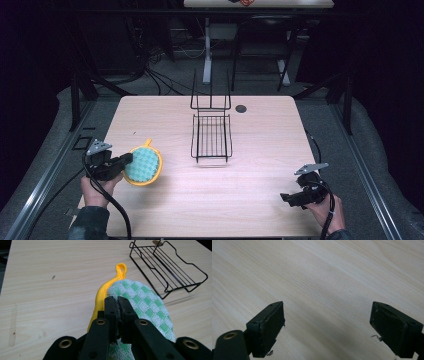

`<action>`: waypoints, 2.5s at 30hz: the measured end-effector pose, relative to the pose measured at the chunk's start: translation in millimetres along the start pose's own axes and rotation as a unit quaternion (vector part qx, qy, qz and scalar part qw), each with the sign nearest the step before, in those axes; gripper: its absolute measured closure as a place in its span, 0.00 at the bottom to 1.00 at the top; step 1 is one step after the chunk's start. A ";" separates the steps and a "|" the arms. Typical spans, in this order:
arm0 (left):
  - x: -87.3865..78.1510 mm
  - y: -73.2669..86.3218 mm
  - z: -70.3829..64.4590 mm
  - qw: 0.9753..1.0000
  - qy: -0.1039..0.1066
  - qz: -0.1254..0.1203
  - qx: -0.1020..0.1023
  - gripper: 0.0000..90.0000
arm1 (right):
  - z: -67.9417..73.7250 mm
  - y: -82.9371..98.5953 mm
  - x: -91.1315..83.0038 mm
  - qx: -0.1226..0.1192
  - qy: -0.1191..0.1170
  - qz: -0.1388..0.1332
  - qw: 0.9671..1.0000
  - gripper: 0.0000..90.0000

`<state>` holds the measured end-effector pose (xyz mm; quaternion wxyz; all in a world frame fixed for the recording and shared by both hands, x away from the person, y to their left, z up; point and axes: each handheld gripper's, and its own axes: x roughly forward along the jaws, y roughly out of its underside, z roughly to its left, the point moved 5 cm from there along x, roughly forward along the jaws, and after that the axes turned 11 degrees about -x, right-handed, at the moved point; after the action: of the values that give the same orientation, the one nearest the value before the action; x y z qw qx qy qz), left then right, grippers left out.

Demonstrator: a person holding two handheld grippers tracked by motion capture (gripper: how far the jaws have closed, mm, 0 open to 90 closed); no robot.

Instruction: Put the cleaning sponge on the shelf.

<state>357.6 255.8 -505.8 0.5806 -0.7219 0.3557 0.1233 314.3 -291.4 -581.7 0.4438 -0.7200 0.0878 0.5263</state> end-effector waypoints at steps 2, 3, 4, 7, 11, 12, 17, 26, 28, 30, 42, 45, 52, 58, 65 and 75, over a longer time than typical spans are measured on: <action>1.4 -1.1 -1.6 1.000 0.002 0.000 0.000 0.96 | -0.9 0.4 -0.1 -0.004 0.002 0.001 1.000 0.13; 2.3 -2.2 -2.5 1.000 0.003 -0.001 0.002 0.96 | -0.7 0.3 -0.1 -0.003 0.002 0.001 1.000 0.13; 3.0 -3.0 -3.1 1.000 0.003 0.001 0.004 0.96 | -0.6 0.3 -0.1 -0.003 0.002 0.001 1.000 0.13; 5.2 -5.6 -4.9 1.000 0.005 -0.001 0.004 0.96 | -0.5 0.2 -0.1 -0.003 0.003 0.001 1.000 0.13; 7.1 -8.1 -7.2 1.000 0.006 -0.001 0.007 0.96 | -0.7 0.2 0.1 -0.002 0.003 -0.002 1.000 0.13; 8.5 -9.0 -8.7 1.000 0.007 -0.002 0.008 0.96 | -0.7 0.3 -0.2 -0.003 0.003 0.001 1.000 0.13; 12.2 -12.0 -12.6 1.000 0.009 0.002 0.014 0.96 | 0.6 -0.1 0.1 0.001 0.000 0.001 1.000 0.13; 20.7 -18.1 -22.1 1.000 0.018 0.002 0.020 0.96 | 0.3 0.3 0.2 -0.001 0.001 0.002 1.000 0.13; 22.9 -20.1 -25.3 1.000 0.021 0.000 0.021 0.96 | 0.3 0.3 0.3 -0.001 0.001 0.002 1.000 0.13; 24.6 -21.8 -27.6 0.999 0.024 0.001 0.024 0.96 | 0.3 0.3 0.3 -0.001 0.001 0.002 1.000 0.13; 38.5 -33.1 -42.1 0.999 0.037 -0.006 0.023 0.96 | 0.1 0.9 0.4 -0.001 0.001 0.002 1.000 0.13; 41.8 -36.2 -47.4 0.999 0.037 -0.004 0.028 0.96 | 0.0 1.2 0.0 -0.002 0.001 0.004 1.000 0.13; 50.4 -42.3 -57.1 0.998 0.044 -0.006 0.035 0.96 | 0.3 1.1 0.7 -0.002 0.002 0.003 1.000 0.13; 56.7 -47.1 -63.6 0.998 0.048 -0.008 0.036 0.97 | 0.2 1.5 0.9 -0.002 0.000 0.003 1.000 0.13; 64.9 -54.4 -72.6 0.998 0.055 -0.003 0.042 0.97 | 0.6 1.4 1.8 -0.001 0.000 0.002 1.000 0.14; 72.7 -67.3 -82.2 0.997 0.070 -0.016 0.027 0.97 | 0.2 1.5 1.1 -0.001 -0.001 0.003 1.000 0.14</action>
<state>434.6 157.6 -474.0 0.5758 -0.7183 0.3869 0.0533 313.8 -291.8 -583.4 0.4415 -0.7197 0.0886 0.5285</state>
